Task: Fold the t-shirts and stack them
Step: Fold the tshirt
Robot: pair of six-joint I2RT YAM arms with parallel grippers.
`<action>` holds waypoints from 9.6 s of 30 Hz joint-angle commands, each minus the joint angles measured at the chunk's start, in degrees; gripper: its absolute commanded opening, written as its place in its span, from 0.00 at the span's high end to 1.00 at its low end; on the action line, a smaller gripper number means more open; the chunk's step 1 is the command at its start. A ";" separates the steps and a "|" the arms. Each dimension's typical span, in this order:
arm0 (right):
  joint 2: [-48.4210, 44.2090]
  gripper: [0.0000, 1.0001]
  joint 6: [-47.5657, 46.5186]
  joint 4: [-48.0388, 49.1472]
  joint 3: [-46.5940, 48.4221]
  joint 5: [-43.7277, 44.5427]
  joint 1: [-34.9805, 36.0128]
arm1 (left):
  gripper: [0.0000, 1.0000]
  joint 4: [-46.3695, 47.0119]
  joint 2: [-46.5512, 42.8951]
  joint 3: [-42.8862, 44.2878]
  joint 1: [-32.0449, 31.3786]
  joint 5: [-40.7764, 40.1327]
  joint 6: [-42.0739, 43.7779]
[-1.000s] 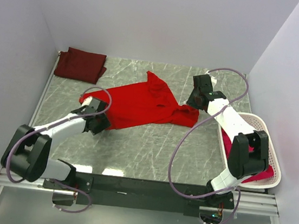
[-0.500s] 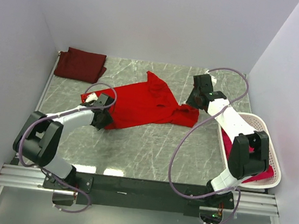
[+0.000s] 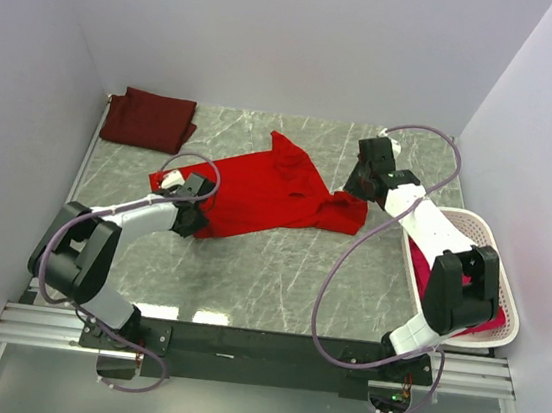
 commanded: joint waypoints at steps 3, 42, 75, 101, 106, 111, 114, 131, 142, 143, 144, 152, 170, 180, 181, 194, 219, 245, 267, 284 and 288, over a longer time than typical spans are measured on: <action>-3.35 1.00 -0.18 2.50 -1.44 -1.29 -0.31 | 0.78 -3.18 5.77 -1.82 -0.90 0.94 1.41; -50.89 1.00 -5.53 6.10 17.19 -1.29 -0.66 | 0.99 -19.62 -40.37 44.22 5.16 -3.63 13.18; -24.63 1.00 -5.80 6.81 26.94 -16.50 6.60 | 0.71 23.02 -15.32 8.98 1.90 34.71 12.48; -44.05 1.00 1.14 -19.04 -3.18 13.04 16.92 | 0.65 10.71 -24.72 -1.02 13.07 34.07 13.10; -38.96 1.00 1.67 -15.43 -11.72 14.07 14.29 | 0.67 7.55 -31.31 -8.40 5.53 31.02 12.31; -31.76 1.00 1.93 -12.27 -14.70 13.74 9.10 | 0.61 -1.05 -39.11 -13.23 -9.05 23.10 3.81; -28.59 1.00 1.76 -9.90 -14.97 13.47 5.67 | 0.57 -10.19 -46.49 -17.00 -15.98 20.01 -6.10; -20.84 1.00 1.41 -1.98 -14.18 7.93 2.06 | 0.39 -16.65 -24.65 -5.16 -59.35 10.43 -24.89; -22.69 1.00 0.79 -0.66 -15.85 5.47 0.48 | 0.40 -19.26 -8.39 4.59 -63.75 7.53 -17.05; -22.86 1.00 0.70 -0.49 -16.03 5.47 0.48 | 0.42 -20.22 -7.16 4.86 -64.27 7.27 -16.79; -23.04 1.00 0.70 -0.57 -16.20 5.47 0.39 | 0.43 -20.67 -6.80 5.04 -64.54 7.09 -16.61; -23.30 1.00 0.79 -0.22 -16.99 4.77 0.13 | 0.46 -17.07 -2.24 4.86 -66.73 6.83 -13.19; -24.79 1.00 0.97 -3.03 -13.84 5.65 0.04 | 0.99 -27.86 -8.62 4.59 -66.92 -6.50 -19.50; -34.99 1.00 0.44 -12.34 -1.98 6.53 -0.93 | 0.99 -39.94 -34.81 13.20 -50.68 -25.15 -20.07; -35.17 1.00 0.35 -12.78 1.95 6.18 -0.93 | 0.99 -33.31 -38.31 14.17 -43.17 -25.08 -10.64; -1.54 1.00 -12.12 4.17 46.24 -4.63 -1.54 | 0.99 20.15 -9.99 38.50 17.09 24.44 15.04; -18.26 1.00 -15.39 17.19 19.90 3.54 -1.90 | 0.99 32.15 -4.76 36.30 29.68 42.16 11.52; -48.71 1.00 16.70 -2.68 -41.35 -1.39 10.58 | 0.99 4.64 -40.72 -20.18 31.00 28.98 7.38; -17.17 1.00 4.76 4.08 -13.15 2.50 5.50 | 0.99 5.74 -34.67 -10.71 31.08 27.04 3.16; 18.12 1.00 -13.35 16.62 71.12 -5.78 -5.15 | 0.99 11.05 24.58 92.83 32.40 40.12 13.19; 11.50 1.00 -14.85 20.10 60.70 -4.90 -5.23 | 0.99 17.89 17.83 80.48 34.51 41.63 11.87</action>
